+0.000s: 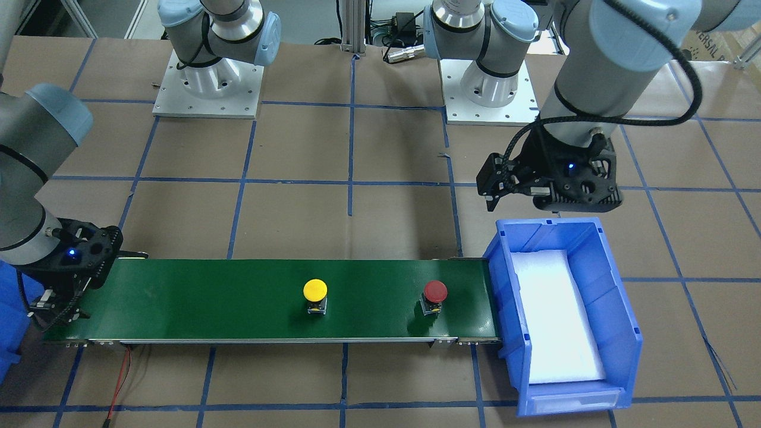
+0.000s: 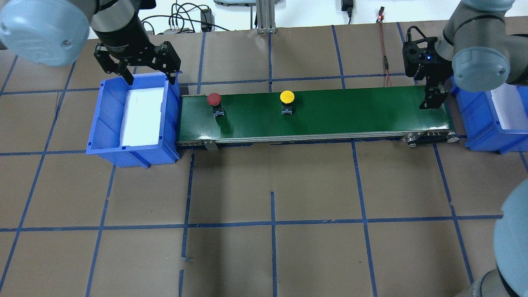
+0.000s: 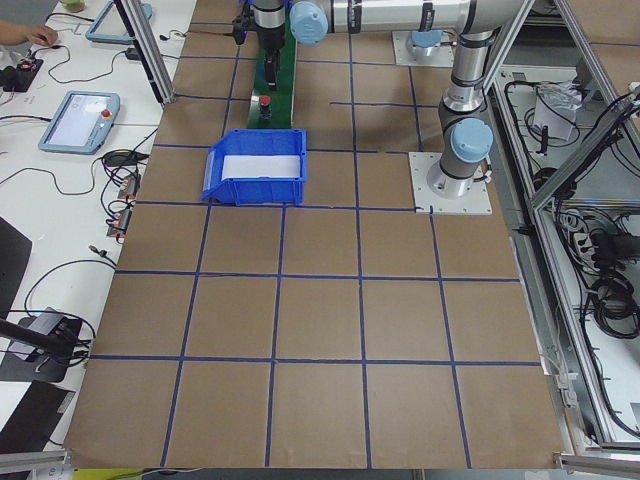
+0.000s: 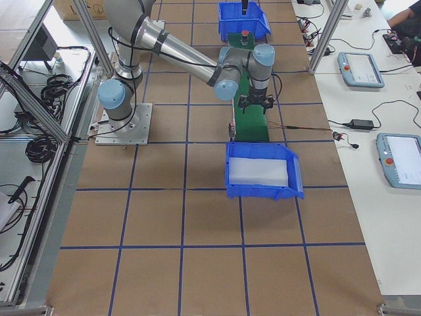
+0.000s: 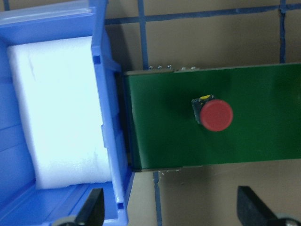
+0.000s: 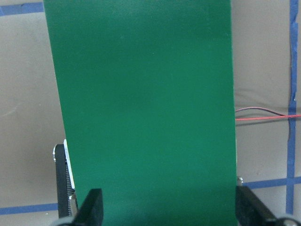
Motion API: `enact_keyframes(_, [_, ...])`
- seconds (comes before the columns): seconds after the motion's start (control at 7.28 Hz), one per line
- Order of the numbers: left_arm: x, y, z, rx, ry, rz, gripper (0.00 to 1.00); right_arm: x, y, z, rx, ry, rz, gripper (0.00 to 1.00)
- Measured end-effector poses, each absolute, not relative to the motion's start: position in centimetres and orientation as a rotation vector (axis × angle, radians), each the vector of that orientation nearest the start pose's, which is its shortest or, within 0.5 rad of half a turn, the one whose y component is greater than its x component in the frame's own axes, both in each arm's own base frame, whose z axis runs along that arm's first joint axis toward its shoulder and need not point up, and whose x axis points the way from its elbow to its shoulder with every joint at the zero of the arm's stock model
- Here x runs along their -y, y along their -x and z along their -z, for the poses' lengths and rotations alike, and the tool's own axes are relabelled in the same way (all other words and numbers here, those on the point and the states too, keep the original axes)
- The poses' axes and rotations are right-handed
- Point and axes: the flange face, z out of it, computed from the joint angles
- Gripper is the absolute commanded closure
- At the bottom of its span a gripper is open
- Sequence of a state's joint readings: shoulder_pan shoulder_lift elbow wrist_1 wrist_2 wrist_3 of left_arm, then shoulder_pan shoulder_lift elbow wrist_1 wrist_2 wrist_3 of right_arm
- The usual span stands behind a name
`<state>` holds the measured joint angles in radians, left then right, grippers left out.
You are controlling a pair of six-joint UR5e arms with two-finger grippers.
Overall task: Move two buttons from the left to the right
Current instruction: 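Release the red button on the belt and raise the left gripper back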
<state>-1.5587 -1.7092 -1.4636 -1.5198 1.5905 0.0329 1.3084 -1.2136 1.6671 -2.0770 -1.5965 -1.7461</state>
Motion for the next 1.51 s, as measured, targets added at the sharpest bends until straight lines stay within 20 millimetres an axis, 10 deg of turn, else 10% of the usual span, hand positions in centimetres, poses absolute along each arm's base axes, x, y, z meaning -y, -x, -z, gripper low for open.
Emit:
enact_keyframes(0.41, [53.0,11.2,-50.6,-3.124,-0.004,0.07,0.0,61.9,3.1,-29.4,-2.361,2.161,0.008,0.0])
enact_keyframes(1.51, [53.5,10.6,-48.7,-3.102,0.007,-0.09,0.0,62.0,2.9,-29.3,-2.348,2.167,0.017,0.03])
